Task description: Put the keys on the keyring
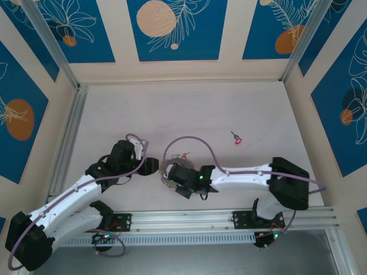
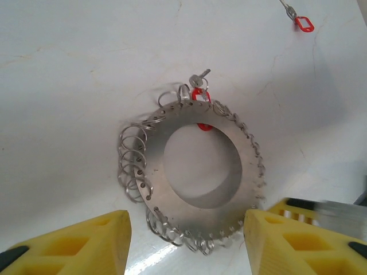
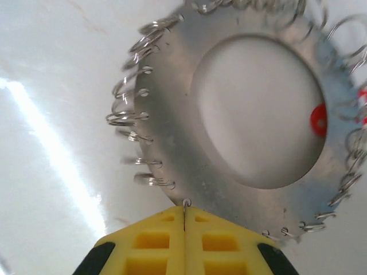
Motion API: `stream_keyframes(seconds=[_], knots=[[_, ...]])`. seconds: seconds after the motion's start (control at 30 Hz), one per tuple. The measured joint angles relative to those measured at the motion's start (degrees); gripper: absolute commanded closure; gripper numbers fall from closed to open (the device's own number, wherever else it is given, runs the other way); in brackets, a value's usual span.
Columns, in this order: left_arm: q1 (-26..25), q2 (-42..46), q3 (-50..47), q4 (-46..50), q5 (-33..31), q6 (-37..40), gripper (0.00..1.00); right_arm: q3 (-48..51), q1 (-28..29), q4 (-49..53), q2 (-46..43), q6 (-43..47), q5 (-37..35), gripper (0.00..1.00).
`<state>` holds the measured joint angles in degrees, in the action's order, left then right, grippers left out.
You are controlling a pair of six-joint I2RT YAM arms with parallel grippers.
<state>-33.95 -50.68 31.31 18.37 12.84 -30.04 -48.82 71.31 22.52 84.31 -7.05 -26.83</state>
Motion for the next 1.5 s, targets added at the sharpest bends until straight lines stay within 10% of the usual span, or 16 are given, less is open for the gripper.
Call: stream_keyframes(seconds=[0.93,1.5], knots=[[-3.13,23.98,-0.04,-9.27,19.19,-2.08,0.64,6.01,-12.87,-15.04,-33.29,4.9,30.84,1.0],[-11.32,13.16,2.89,-22.08,24.61,-0.02,0.67,8.24,-16.63,-30.16,-35.36,-0.13,43.87,1.0]])
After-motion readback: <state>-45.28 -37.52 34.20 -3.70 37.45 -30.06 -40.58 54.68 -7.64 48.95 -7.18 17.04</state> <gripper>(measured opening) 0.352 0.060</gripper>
